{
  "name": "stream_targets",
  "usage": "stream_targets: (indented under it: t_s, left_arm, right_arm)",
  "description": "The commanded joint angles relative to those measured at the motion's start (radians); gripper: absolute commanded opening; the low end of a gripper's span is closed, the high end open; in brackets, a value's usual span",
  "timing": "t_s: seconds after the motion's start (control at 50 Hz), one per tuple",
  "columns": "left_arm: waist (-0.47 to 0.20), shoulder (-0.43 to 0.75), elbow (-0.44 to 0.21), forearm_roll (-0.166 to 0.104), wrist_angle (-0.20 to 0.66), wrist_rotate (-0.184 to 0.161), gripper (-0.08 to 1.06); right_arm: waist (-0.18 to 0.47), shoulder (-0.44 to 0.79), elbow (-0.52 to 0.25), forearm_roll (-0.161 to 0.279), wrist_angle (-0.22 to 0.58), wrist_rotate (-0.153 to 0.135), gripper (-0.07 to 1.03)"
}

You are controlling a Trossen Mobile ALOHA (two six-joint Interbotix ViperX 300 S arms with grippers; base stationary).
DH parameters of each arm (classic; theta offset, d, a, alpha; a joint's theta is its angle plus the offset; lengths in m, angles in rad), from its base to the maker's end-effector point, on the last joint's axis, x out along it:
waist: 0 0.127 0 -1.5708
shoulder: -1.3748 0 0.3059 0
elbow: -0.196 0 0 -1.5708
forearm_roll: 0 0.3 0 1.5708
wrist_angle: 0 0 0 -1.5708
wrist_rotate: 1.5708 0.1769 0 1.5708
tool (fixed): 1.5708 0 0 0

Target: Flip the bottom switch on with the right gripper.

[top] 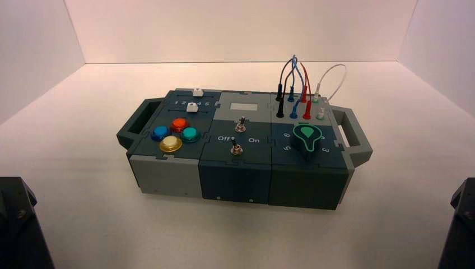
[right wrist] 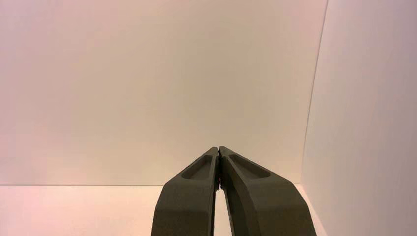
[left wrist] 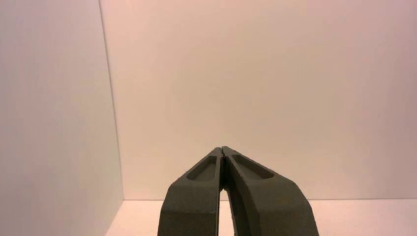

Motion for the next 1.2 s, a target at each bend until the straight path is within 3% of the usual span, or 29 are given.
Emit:
stream_targets:
  t_s: [0.02, 0.32, 0.46, 0.56, 0.58, 0.64, 0.82, 0.96, 1.06, 1.2]
  left_arm:
    - [-0.003, 0.005, -0.015, -0.002, -0.005, 0.005, -0.03]
    - [-0.005, 0.011, -0.021, -0.002, 0.026, 0.005, -0.03]
    - [-0.074, 0.061, -0.083, -0.002, 0.242, 0.011, -0.03]
    - [-0.118, 0.094, -0.112, -0.002, 0.341, 0.018, -0.03]
    - [-0.158, 0.126, -0.132, -0.003, 0.408, 0.02, -0.03]
    - [-0.202, 0.164, -0.152, -0.002, 0.48, 0.02, -0.03]
    - [-0.296, 0.307, -0.201, -0.018, 0.64, 0.014, -0.03]
    - [-0.364, 0.425, -0.238, -0.058, 0.753, -0.012, -0.03]
    - [-0.382, 0.497, -0.264, -0.092, 0.813, -0.038, -0.03]
    - [-0.385, 0.614, -0.308, -0.14, 0.89, -0.048, -0.03]
  right_arm:
    - [-0.003, 0.008, -0.025, 0.002, -0.002, 0.002, -0.02]
    - [0.0, 0.012, -0.026, 0.002, 0.017, 0.002, -0.02]
    - [0.023, 0.035, -0.055, 0.002, 0.117, 0.014, -0.02]
    - [0.041, 0.049, -0.072, 0.005, 0.166, 0.018, -0.02]
    - [0.063, 0.064, -0.086, 0.008, 0.207, 0.021, -0.02]
    - [0.091, 0.077, -0.103, 0.009, 0.253, 0.021, -0.02]
    - [0.212, 0.098, -0.152, 0.038, 0.393, 0.032, -0.02]
    - [0.371, 0.11, -0.198, 0.04, 0.56, 0.029, -0.02]
    - [0.474, 0.132, -0.213, 0.052, 0.63, 0.035, -0.02]
    - [0.575, 0.184, -0.236, 0.143, 0.704, 0.075, -0.02]
